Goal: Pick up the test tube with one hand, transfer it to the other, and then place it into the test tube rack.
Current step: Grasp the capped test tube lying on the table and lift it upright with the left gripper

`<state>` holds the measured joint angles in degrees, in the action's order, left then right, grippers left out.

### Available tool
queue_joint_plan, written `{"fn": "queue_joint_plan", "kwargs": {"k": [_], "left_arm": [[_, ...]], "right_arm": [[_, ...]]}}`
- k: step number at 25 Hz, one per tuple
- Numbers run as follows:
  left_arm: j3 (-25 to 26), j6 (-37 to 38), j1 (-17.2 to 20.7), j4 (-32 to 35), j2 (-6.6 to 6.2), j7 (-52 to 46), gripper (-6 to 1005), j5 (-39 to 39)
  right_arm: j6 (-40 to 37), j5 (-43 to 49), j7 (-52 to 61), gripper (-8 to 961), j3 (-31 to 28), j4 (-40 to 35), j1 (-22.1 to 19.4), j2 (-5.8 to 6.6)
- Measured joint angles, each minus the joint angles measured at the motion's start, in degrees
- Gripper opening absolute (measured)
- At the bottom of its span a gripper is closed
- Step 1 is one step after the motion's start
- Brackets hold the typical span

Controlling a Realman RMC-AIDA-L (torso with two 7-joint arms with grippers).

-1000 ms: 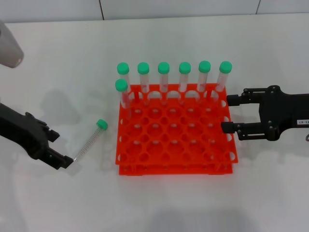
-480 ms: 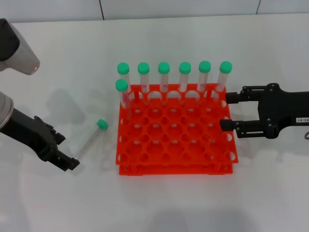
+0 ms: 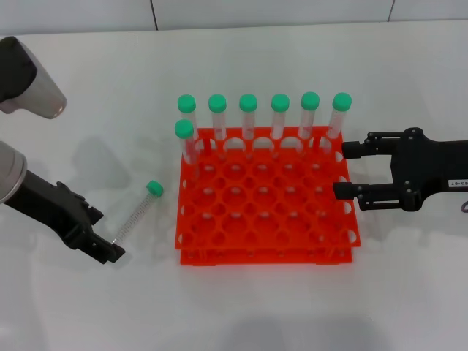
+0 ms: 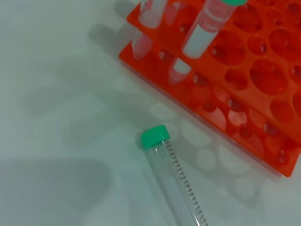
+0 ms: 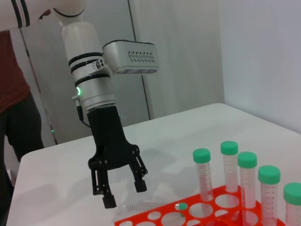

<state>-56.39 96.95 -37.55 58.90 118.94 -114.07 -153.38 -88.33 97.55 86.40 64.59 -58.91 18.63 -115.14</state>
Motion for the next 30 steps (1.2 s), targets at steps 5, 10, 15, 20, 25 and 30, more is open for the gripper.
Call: {"fn": "queue_joint_plan", "kwargs": {"k": [5, 10, 15, 20, 25, 30], "left_arm": [[-0.04, -0.04, -0.06, -0.31, 0.0, 0.16, 845, 0.0], [-0.04, -0.3, -0.07, -0.44, -0.02, 0.19, 837, -0.06], [-0.14, -0.66, -0.07, -0.83, 0.01, 0.27, 830, -0.06], [-0.55, -0.92, -0.07, -1.41, -0.05, 0.33, 823, -0.07], [-0.64, -0.99, -0.06, -1.43, -0.04, 0.39, 815, -0.07], [-0.7, -0.99, 0.01, -1.43, -0.03, 0.49, 808, -0.08]], "right_arm": [[0.0, 0.0, 0.0, 696, 0.0, 0.05, 0.0, 0.0], [0.0, 0.0, -0.06, 696, 0.0, 0.13, 0.0, 0.0], [0.0, 0.0, -0.14, 696, 0.0, 0.13, 0.0, 0.01], [0.0, 0.01, -0.3, 696, 0.0, 0.21, -0.09, 0.0], [0.0, 0.0, -0.33, 696, 0.0, 0.21, -0.07, 0.0], [0.0, 0.0, -0.35, 695, 0.0, 0.21, -0.04, 0.01]]}}
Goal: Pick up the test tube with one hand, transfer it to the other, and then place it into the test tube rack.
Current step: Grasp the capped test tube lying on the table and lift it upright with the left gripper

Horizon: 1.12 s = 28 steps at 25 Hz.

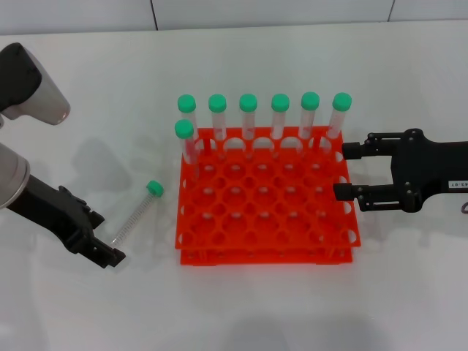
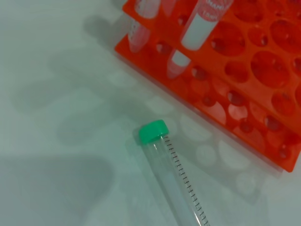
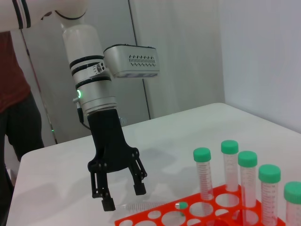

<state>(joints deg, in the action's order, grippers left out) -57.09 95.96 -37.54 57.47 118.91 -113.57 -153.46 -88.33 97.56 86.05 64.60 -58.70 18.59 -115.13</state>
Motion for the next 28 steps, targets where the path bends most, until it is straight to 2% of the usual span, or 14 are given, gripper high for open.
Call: {"fn": "queue_joint_plan", "kwargs": {"k": [11, 16, 28], "left_arm": [[-0.04, -0.74, 0.0, -0.91, 0.0, 0.1, 792, -0.03], [-0.04, -1.19, -0.16, -0.91, 0.0, 0.11, 655, 0.06], [-0.04, -1.39, -0.9, -1.44, 0.0, 0.06, 653, 0.0]], "right_arm": [[0.0, -0.01, -0.01, 695, 0.0, -0.01, -0.03, 0.0], [0.0, -0.06, -0.01, 695, 0.0, -0.01, 0.0, 0.0], [0.0, -0.09, -0.01, 695, 0.0, -0.02, -0.02, 0.0]]}}
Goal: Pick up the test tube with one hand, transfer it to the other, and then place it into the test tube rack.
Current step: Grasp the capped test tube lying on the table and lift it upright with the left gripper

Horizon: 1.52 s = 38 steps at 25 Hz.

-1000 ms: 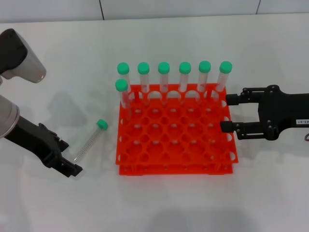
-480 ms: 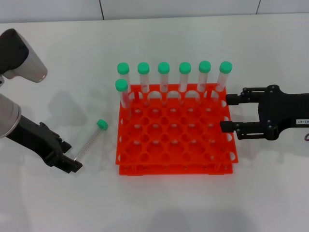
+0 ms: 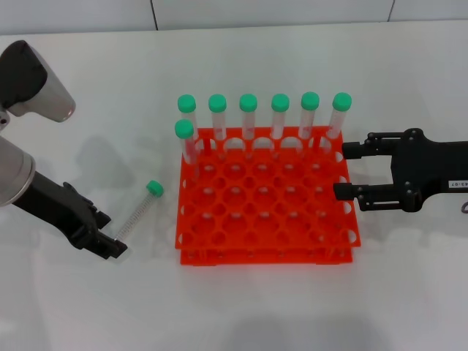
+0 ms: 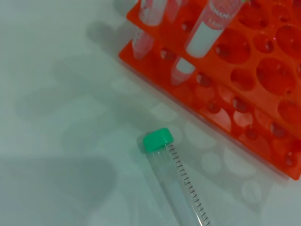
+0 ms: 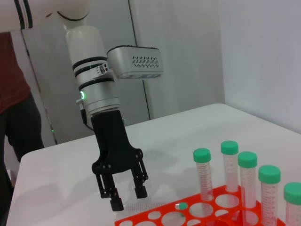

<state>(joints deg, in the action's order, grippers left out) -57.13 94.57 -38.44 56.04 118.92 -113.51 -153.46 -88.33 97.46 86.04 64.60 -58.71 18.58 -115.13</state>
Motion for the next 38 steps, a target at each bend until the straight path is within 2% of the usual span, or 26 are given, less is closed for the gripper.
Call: {"fn": "queue_joint_plan", "kwargs": {"k": [4, 13, 29, 38], "left_arm": [[0.0, 0.0, -0.05, -0.04, 0.0, -0.02, 646, 0.0], [0.0, -0.37, -0.6, -1.73, -0.09, -0.04, 533, -0.09], [0.0, -0.77, -0.68, -1.98, -0.1, -0.14, 430, -0.09], [0.0, -1.65, -0.67, -2.17, -0.24, -0.19, 432, -0.46]], "right_arm": [[0.0, 0.0, 0.0, 695, 0.0, 0.0, 0.02, 0.0], [0.0, 0.0, -0.1, 695, 0.0, 0.0, 0.06, 0.0], [0.0, 0.01, -0.18, 695, -0.08, 0.0, 0.06, 0.0], [0.09, 0.01, -0.17, 694, -0.09, 0.0, 0.06, 0.0]]}}
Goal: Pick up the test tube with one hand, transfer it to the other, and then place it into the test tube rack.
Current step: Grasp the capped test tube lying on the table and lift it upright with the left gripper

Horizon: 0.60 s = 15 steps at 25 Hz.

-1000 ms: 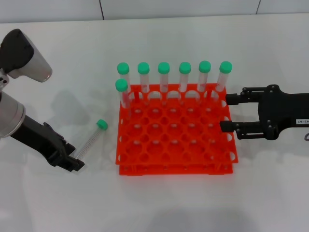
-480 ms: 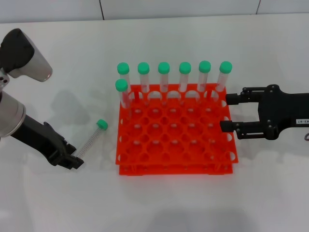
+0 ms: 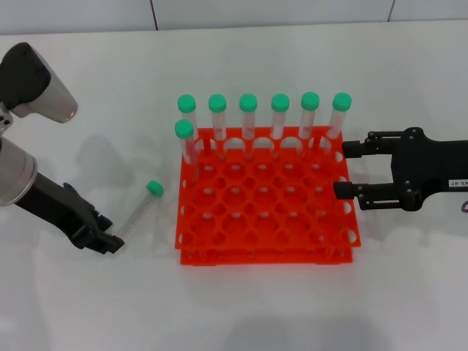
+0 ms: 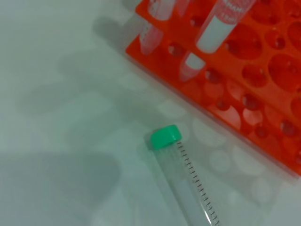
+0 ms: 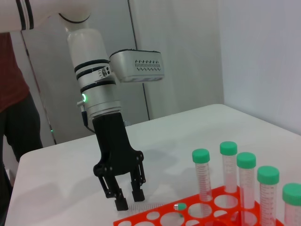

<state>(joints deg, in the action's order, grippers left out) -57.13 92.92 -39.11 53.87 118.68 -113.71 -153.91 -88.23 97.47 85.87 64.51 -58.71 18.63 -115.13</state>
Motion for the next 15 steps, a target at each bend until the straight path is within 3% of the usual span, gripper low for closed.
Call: {"fn": "queue_joint_plan", "kwargs": {"k": [15], "left_arm": [[0.0, -0.35, -0.38, -0.77, 0.19, -0.13, 373, -0.76]], "right_arm": [[-0.01, 0.0, 0.0, 694, -0.03, 0.0, 0.0, 0.0]]}}
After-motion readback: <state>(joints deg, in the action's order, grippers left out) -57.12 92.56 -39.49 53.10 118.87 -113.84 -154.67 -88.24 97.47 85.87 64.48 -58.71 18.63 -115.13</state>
